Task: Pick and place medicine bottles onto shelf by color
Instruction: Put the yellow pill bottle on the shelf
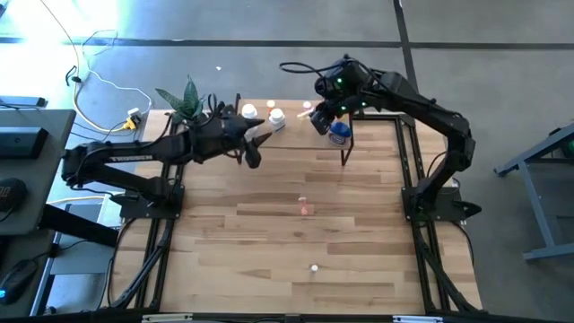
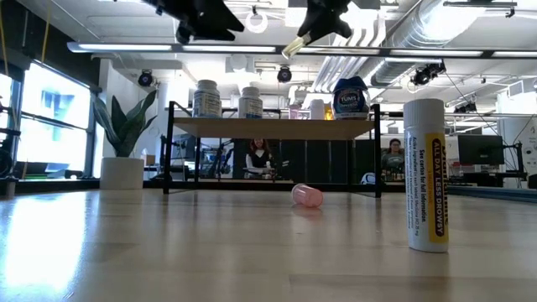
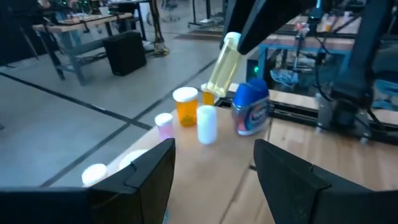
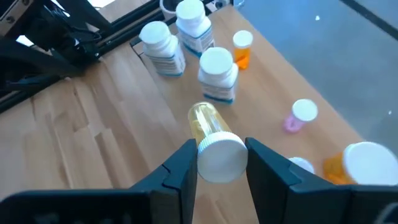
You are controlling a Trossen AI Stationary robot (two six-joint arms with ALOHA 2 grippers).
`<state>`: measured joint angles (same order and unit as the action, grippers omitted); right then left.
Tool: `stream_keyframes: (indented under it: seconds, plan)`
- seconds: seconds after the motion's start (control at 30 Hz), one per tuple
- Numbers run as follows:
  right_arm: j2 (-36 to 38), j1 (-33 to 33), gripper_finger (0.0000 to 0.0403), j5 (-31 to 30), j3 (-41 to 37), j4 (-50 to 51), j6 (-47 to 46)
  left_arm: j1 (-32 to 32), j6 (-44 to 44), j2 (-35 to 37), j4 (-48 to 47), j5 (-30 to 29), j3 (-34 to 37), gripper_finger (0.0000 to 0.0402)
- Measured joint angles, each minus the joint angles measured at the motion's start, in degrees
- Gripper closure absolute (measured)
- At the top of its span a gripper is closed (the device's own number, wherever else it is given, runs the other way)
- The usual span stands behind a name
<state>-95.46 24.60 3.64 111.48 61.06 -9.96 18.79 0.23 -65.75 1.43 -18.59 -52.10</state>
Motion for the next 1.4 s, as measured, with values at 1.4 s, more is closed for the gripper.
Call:
stream_keyframes:
  seconds: [1.4]
  plan:
    - [-16.74, -1.16, 0.0299, -5.53, 12.49, 24.92, 19.46, 6.29, -3.06, -1.12, -4.75, 4.46, -2.12, 0.0193]
